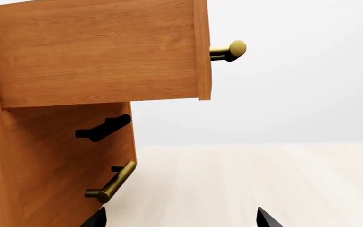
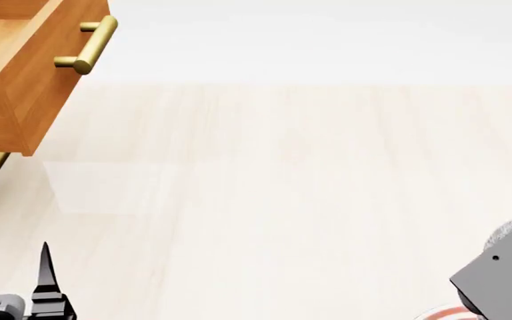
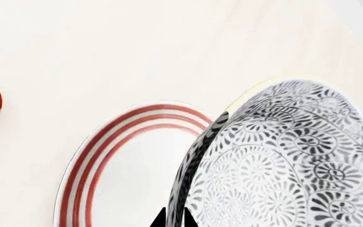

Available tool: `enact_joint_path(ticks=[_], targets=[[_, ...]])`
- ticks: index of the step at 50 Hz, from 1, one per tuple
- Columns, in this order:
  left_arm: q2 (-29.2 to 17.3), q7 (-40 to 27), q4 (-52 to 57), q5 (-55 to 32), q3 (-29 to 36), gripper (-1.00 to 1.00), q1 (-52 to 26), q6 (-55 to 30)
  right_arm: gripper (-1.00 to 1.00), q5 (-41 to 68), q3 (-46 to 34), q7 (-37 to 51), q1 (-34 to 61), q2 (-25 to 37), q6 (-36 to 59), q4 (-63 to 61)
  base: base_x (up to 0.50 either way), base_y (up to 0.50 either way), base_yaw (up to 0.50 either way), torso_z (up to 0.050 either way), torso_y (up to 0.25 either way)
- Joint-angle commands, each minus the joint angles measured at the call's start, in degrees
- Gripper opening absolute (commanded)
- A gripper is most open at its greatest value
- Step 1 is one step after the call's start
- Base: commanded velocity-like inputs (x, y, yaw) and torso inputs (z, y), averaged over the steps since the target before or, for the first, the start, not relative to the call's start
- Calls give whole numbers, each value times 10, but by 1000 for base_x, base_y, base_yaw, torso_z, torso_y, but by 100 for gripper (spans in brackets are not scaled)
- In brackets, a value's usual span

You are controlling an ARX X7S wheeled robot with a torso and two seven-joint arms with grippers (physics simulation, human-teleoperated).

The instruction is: Put the bowl on the plate.

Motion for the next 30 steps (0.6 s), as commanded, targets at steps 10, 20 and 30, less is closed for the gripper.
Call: enact_joint_path(ticks=[10,20,30], targets=[[-1,-1,-5,-1,4,100,-3,2,-100,-43,-4,-15,-30,29,-38,-17,0,0,0,0,0],[-2,-3,-3,-1,6,100,-3,-1,-100,-54,-2,-24,-33,34,-39,-10,0,0,0,0,0],[-2,-2,-8,-2,7,100,-4,4,-100,-80,-7,-36,-56,22,-71,5,0,0,0,0,1]])
